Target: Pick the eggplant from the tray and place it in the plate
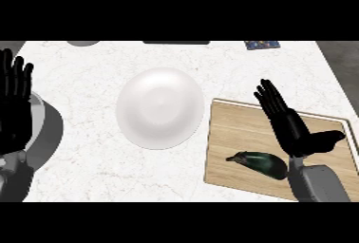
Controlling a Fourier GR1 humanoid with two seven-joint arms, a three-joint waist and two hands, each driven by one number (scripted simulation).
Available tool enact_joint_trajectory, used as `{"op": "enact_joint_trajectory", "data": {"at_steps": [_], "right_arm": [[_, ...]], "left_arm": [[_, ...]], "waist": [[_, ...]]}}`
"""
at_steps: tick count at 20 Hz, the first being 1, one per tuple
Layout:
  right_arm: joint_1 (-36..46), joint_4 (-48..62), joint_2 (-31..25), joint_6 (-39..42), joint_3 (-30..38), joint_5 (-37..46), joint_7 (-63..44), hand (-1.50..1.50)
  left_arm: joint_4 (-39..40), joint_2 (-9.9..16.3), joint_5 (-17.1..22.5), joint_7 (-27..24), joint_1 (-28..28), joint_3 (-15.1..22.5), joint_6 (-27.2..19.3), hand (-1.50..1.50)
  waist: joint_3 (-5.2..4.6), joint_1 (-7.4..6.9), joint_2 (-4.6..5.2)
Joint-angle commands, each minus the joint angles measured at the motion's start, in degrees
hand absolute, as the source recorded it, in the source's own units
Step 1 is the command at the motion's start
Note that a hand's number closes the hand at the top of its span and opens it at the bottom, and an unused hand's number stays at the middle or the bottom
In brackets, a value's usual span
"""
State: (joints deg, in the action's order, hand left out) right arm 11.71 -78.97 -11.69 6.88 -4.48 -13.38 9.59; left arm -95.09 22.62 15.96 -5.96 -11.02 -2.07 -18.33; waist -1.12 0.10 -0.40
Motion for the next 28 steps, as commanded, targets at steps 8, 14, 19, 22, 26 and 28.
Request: {"op": "enact_joint_trajectory", "data": {"at_steps": [8, 14, 19, 22, 26, 28], "right_arm": [[11.5, -8.9, -10.0, 9.9, -22.8, 23.0, -9.4, 1.5], [-9.3, -13.7, -7.7, 7.9, -25.0, 21.2, -0.4, -1.5], [-12.8, -22.8, -15.6, 9.3, -19.1, 22.5, 1.0, -1.5], [-9.1, -28.0, -15.3, 10.0, -14.8, 21.1, -7.6, -1.5], [-9.3, -30.2, -22.2, 13.5, -14.1, 26.3, -9.3, -1.5], [-5.2, -31.3, -24.0, 17.0, -14.3, 26.8, -15.7, -1.5]], "left_arm": [[9.4, 0.9, -2.8, 3.9, 8.2, 9.7, 8.4, 0.0], [18.6, -2.2, -4.3, -3.7, 8.6, 9.0, 12.1, 0.0], [19.5, 0.2, -2.9, -3.0, 8.0, 5.9, 16.1, 0.0], [21.5, -3.1, -6.0, -5.5, 7.8, 8.0, 14.6, 0.0], [22.3, -3.8, -6.1, -4.8, 6.9, 7.0, 13.3, 0.0], [19.9, -3.5, -6.4, -1.8, 6.6, 8.1, 13.6, 0.0]], "waist": [[0.58, -0.16, -0.62], [1.1, 0.54, 0.37], [1.09, 0.59, 0.28], [1.07, 0.41, 0.34], [1.06, 0.59, 0.34], [1.05, 0.14, 0.3]]}}
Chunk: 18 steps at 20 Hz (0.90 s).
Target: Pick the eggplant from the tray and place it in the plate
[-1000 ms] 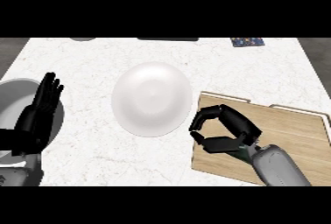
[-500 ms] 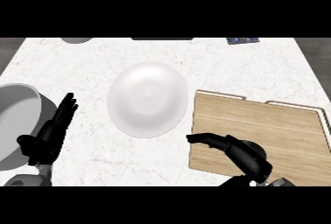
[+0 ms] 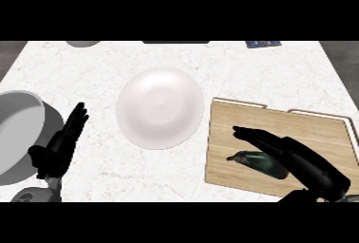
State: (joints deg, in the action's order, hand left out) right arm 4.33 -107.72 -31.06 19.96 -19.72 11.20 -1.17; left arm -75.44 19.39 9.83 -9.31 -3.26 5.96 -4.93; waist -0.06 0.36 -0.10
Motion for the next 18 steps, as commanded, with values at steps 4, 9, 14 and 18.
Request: {"op": "enact_joint_trajectory", "data": {"at_steps": [4, 9, 14, 18], "right_arm": [[6.1, -1.9, -8.3, 10.6, -3.1, 6.4, -10.4, -1.5], [8.0, -4.2, -8.3, 18.6, -3.2, 5.2, -17.2, -1.5], [14.4, 3.4, -3.2, 22.9, -3.8, 7.9, -22.2, -1.5], [6.6, -1.3, -5.6, 23.5, -2.4, 12.6, -19.5, -1.5]], "left_arm": [[-0.3, 0.3, -0.2, 2.9, -2.3, -0.6, 0.1, 0.0], [-1.4, 1.2, 0.8, -0.7, 1.8, -1.9, 3.8, 0.0], [-2.8, -0.7, -1.1, 4.1, -1.3, -1.8, 1.4, 0.0], [-1.7, 0.6, -0.1, 1.3, 0.4, -4.6, 5.3, 0.0]], "waist": [[-0.01, -0.78, 0.13], [0.02, -0.75, 0.03], [0.05, -0.87, 0.15], [0.06, -0.32, 0.04]]}}
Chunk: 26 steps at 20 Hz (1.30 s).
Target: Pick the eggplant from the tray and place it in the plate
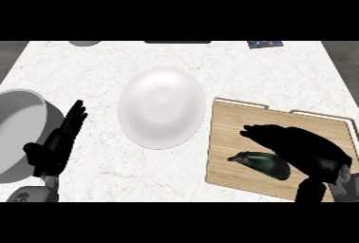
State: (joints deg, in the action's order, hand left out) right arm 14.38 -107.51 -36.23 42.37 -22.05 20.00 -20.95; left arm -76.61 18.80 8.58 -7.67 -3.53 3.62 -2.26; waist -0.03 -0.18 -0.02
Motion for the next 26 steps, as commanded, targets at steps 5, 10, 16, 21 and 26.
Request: {"op": "enact_joint_trajectory", "data": {"at_steps": [5, 10, 16, 21, 26], "right_arm": [[2.7, 7.4, 0.8, 4.5, -1.4, 9.5, 3.9, -1.5], [1.6, 6.1, 9.6, 4.5, -4.6, 14.6, -0.5, -1.5], [0.6, 16.9, 5.3, -2.8, -5.4, 25.3, 12.6, -1.5], [0.4, 20.1, 10.9, -5.0, -5.9, 30.6, 11.4, -1.5], [1.2, 22.7, 8.6, -0.3, -4.5, 29.5, 19.4, 1.5]], "left_arm": [[1.9, -2.3, -2.3, -3.0, 0.2, -1.0, 0.4, 0.0], [3.7, -2.5, -2.4, 1.3, -4.3, -3.2, 1.5, 0.0], [-3.6, -3.3, -3.9, 2.2, 1.7, -2.5, 1.7, 0.0], [4.2, -5.4, -6.2, 0.1, -2.9, -3.5, 1.7, 0.0], [0.0, -4.4, -5.3, -1.6, 1.8, -5.0, 4.0, 0.0]], "waist": [[0.03, -0.13, 0.07], [0.02, 0.11, 0.05], [0.06, -0.24, 0.03], [0.03, 0.14, 0.06], [0.03, -0.14, 0.03]]}}
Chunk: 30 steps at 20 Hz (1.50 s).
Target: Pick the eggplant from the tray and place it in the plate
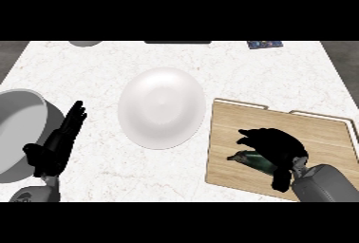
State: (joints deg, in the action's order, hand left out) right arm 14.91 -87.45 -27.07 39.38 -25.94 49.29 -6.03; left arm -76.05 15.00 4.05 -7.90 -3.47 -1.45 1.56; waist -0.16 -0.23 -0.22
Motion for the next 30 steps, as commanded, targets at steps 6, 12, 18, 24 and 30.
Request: {"op": "enact_joint_trajectory", "data": {"at_steps": [6, 12, 18, 24, 30], "right_arm": [[-2.0, 3.8, 2.2, -2.7, -3.1, 3.6, 6.9, 1.5], [-7.9, 1.7, 12.9, -11.9, 5.4, 5.1, -12.3, 1.5], [-15.3, -3.6, 17.8, -27.3, 18.9, 8.3, -29.6, 1.5], [-20.8, -16.1, 26.8, -40.6, 12.1, 18.8, -43.0, 1.5], [-23.3, -25.8, 27.0, -45.3, -2.0, 33.5, -57.4, 1.5]], "left_arm": [[2.7, -2.2, -2.6, -0.2, -2.3, 0.1, -1.8, 0.0], [-0.8, -0.7, -0.5, 1.8, 0.5, -2.0, -1.4, 0.0], [0.0, 0.3, -0.1, 1.2, 5.0, -4.9, -3.1, 0.0], [-0.8, 0.6, -0.2, 0.9, 5.3, -4.6, -2.6, 0.0], [-1.4, 0.0, -0.3, 0.8, 3.8, -3.4, -1.9, 0.0]], "waist": [[0.15, 0.34, 0.3], [0.14, 3.38, -0.46], [-0.03, 12.29, -3.25], [-0.2, 9.6, -2.86], [-0.42, 6.58, -2.14]]}}
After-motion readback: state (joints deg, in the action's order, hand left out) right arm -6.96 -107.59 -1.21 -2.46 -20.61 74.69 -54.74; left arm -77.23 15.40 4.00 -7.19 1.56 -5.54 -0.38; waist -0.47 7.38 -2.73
